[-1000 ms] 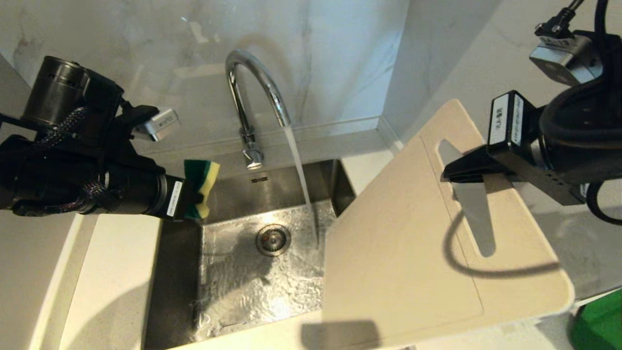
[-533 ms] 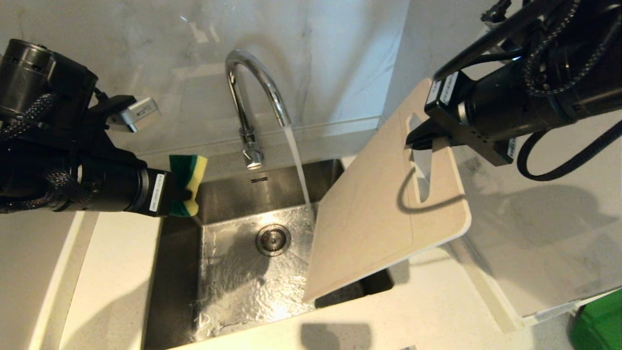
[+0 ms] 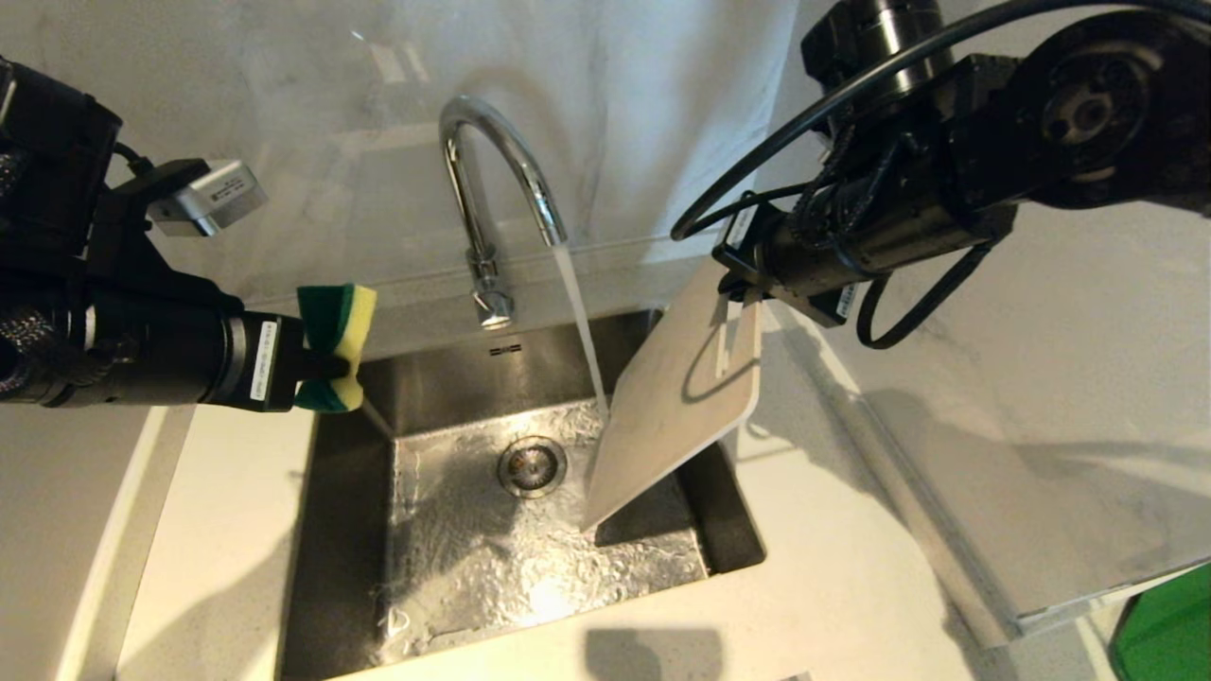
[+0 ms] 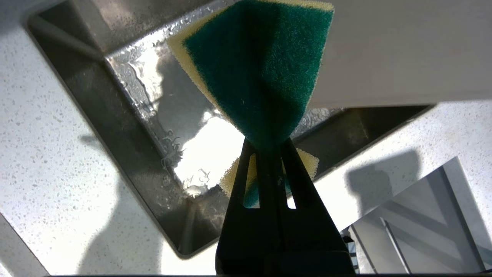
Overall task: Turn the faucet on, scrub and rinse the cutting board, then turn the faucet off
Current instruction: Scrub the cutting board underwater
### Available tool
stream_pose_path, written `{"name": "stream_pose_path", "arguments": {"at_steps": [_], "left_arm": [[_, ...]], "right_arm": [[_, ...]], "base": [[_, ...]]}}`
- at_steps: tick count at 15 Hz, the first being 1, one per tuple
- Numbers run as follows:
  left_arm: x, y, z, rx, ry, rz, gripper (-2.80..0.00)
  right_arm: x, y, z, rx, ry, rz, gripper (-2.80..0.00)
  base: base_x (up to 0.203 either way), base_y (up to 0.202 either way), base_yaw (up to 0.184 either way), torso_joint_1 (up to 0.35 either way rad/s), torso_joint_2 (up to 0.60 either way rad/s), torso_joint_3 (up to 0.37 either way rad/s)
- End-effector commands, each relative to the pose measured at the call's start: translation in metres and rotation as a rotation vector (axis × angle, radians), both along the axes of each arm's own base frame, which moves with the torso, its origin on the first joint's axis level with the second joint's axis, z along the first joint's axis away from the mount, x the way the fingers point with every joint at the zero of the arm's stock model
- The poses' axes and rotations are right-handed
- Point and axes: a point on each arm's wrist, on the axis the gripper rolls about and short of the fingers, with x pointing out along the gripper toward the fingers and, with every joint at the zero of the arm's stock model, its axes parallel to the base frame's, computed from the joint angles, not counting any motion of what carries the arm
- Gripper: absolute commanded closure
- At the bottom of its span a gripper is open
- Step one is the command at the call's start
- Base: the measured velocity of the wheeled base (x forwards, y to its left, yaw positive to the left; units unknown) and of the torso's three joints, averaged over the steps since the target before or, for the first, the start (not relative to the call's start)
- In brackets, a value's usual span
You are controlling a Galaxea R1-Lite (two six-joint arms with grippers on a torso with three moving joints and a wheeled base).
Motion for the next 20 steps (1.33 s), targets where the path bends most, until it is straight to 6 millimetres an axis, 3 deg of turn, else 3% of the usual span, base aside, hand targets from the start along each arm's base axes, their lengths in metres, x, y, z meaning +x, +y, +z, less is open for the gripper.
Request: {"name": "stream_pose_path", "arguments": {"at_steps": [1, 5, 13, 17, 20], "left_arm": [[-0.006, 0.004, -0.001, 0.001, 0.004, 0.002, 0.0], [-0.016, 0.01, -0.008, 0.008, 0.021, 0.001, 0.0], [-0.017, 0.01, -0.009, 0.009, 0.025, -0.003, 0.0], [-0.017, 0.01, -0.009, 0.009, 0.025, -0.002, 0.0], [-0.018, 0.011, -0.009, 0.008, 0.022, -0.002, 0.0]], "right_arm": [[0.021, 0.01, -0.019, -0.002, 0.017, -0.003, 0.0], [0.025, 0.013, -0.019, 0.011, -0.008, -0.002, 0.0], [0.02, 0.01, -0.006, 0.073, -0.055, -0.008, 0.0], [0.022, 0.011, 0.001, 0.273, -0.034, -0.089, 0.0], [0.02, 0.01, 0.003, 0.317, -0.018, -0.097, 0.0]], "base": [[0.0, 0.0, 0.0, 0.0, 0.0, 0.0], [0.0, 0.0, 0.0, 0.0, 0.0, 0.0], [0.0, 0.0, 0.0, 0.0, 0.0, 0.0], [0.0, 0.0, 0.0, 0.0, 0.0, 0.0], [0.0, 0.0, 0.0, 0.0, 0.0, 0.0]]}}
